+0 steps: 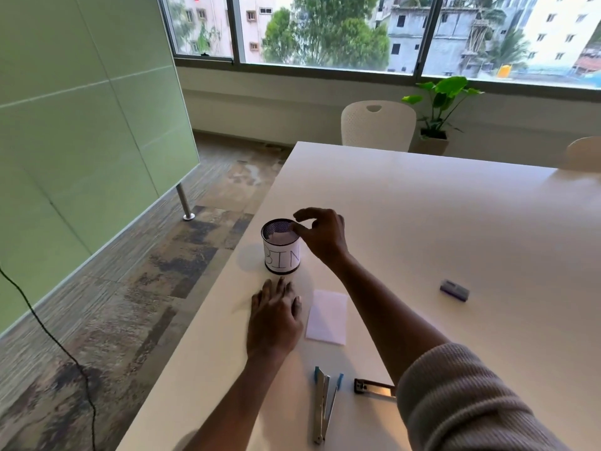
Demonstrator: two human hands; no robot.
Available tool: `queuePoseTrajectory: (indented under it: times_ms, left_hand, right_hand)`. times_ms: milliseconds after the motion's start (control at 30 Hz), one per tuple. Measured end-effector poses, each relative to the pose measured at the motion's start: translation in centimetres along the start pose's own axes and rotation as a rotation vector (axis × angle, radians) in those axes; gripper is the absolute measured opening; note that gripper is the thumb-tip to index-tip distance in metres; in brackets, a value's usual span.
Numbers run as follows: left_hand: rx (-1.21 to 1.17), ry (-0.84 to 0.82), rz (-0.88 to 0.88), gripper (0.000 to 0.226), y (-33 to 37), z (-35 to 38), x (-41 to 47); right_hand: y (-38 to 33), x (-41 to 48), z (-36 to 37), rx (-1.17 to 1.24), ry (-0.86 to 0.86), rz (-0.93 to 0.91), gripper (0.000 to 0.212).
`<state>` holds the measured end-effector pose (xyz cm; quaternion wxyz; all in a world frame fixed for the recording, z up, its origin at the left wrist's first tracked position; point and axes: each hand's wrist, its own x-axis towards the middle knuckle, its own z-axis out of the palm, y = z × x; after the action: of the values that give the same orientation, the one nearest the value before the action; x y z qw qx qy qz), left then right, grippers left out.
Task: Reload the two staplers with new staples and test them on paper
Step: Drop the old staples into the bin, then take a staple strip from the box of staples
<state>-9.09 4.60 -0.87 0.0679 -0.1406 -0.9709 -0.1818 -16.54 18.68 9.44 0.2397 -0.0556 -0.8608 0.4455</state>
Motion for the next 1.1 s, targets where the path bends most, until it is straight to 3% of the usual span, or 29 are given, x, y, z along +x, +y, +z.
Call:
queuePoseTrajectory:
  times_ms: [233,367,633,933,1100]
  left_hand:
    - [-0.052,0.059,0.019,0.051,-0.4,0.4,0.0]
    - [-0.27,0.115,-0.039,0.045,-0.3,-0.4,0.1]
    - [-0.493,0.307,0.102,0.025,4.2,-2.1,0.0]
    - [-0.631,0.015,0.367,0.018,13.7,-0.3,0.5]
    - [-0.58,-0.13,0.385,0.021,18.2,1.9,1.6]
  right_hand:
    - [-0.7,-2.7,-6.9,0.128,0.116,0.024,0.006]
    - [0.4,-5.2,-12.3,0.16,0.121,0.058,0.008]
    - [5.4,-11.0,-20.4,0.059,0.196,0.211,0.011]
    - [12.3,-17.4,-22.3,-0.149,0.243,0.457,0.01]
    - [14.0,-18.4,-22.0,-0.249,0.286,0.484,0.016]
